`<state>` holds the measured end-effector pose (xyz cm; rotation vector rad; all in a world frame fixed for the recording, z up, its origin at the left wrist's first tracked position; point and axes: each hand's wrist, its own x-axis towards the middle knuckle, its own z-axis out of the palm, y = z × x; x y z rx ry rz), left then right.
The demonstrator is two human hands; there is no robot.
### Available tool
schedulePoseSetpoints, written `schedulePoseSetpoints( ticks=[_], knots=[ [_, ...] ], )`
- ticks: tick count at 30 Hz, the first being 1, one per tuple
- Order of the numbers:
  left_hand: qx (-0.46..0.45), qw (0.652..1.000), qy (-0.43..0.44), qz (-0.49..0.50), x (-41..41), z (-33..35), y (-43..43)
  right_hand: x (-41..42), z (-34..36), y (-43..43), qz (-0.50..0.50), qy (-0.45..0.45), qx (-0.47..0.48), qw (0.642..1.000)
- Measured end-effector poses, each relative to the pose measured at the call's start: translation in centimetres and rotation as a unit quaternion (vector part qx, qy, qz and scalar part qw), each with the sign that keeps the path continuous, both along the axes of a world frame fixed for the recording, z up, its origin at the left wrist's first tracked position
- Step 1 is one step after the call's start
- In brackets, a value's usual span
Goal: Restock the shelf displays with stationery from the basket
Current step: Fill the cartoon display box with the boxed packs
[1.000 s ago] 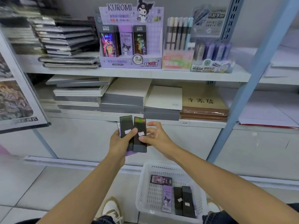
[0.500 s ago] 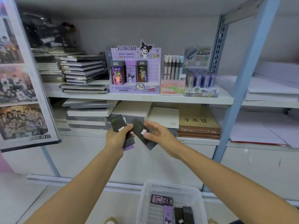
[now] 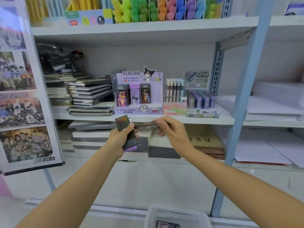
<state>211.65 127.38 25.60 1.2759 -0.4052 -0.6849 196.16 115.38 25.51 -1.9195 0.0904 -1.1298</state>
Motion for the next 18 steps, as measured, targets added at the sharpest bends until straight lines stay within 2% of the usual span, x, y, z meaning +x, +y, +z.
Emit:
schedulePoseSetpoints(
  ticks=[4,8,11,14,18],
  knots=[
    [-0.001,0.998,-0.030,-0.053,0.5,0.8,-0.2,1.4,2.4,-1.7,-0.010,-0.023,0.074,0.997],
    [-0.008,0.996,-0.062,-0.070,1.4,2.0,-0.6,2.8,5.0,-3.3,0.004,0.007,0.060,0.998],
    [-0.009,0.996,-0.054,-0.075,2.9,3.6,-0.8,4.3,8.3,-4.7,-0.010,0.031,0.021,0.999],
    [-0.005,0.995,-0.048,-0.085,4.4,5.1,-1.6,5.9,11.8,-6.5,-0.074,0.072,-0.044,0.994],
    [-0.013,0.996,-0.018,-0.085,6.0,6.5,-2.8,8.3,14.4,-8.5,-0.170,0.156,-0.204,0.951]
  ],
)
